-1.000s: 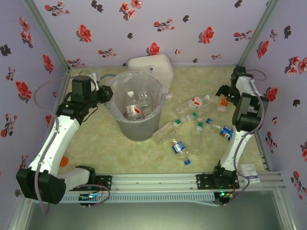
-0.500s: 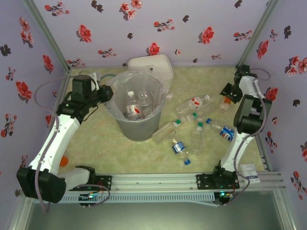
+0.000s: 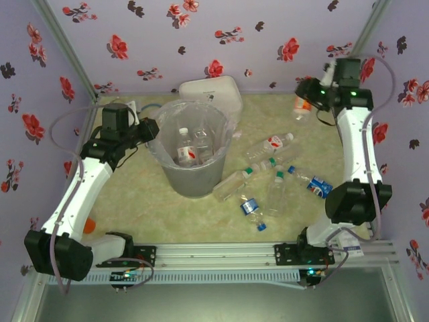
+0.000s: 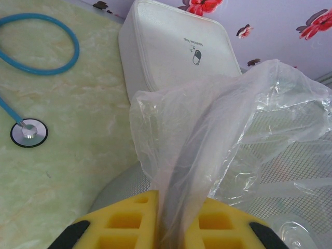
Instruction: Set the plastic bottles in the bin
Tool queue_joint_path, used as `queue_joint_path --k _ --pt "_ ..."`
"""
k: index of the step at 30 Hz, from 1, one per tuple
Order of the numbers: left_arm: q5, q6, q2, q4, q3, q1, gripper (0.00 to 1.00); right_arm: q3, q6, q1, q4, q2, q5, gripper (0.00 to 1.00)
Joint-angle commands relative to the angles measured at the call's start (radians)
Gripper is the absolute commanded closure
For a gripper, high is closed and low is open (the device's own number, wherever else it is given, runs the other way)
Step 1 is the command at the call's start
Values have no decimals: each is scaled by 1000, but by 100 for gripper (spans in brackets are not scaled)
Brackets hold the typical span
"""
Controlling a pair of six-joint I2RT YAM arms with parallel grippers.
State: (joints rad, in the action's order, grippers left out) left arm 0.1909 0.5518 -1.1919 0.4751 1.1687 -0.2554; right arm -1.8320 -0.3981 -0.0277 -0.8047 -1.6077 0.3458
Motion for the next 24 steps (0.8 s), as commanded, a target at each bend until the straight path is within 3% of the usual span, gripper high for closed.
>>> queue_joint_path --k 1,8,15,19,24 --pt "4 -1 -9 6 -18 -15 92 -82 -55 138 69 38 66 71" --pt "-5 11 -10 3 -25 -14 92 -341 -51 454 59 -103 26 72" --pt "-21 16 -15 3 -21 -16 92 -371 46 720 68 -225 -204 68" --pt "-24 17 -12 5 -27 -15 92 -310 67 787 95 -231 -284 57" --pt "-25 18 -20 -2 -30 -17 92 -225 45 789 152 -215 -279 41"
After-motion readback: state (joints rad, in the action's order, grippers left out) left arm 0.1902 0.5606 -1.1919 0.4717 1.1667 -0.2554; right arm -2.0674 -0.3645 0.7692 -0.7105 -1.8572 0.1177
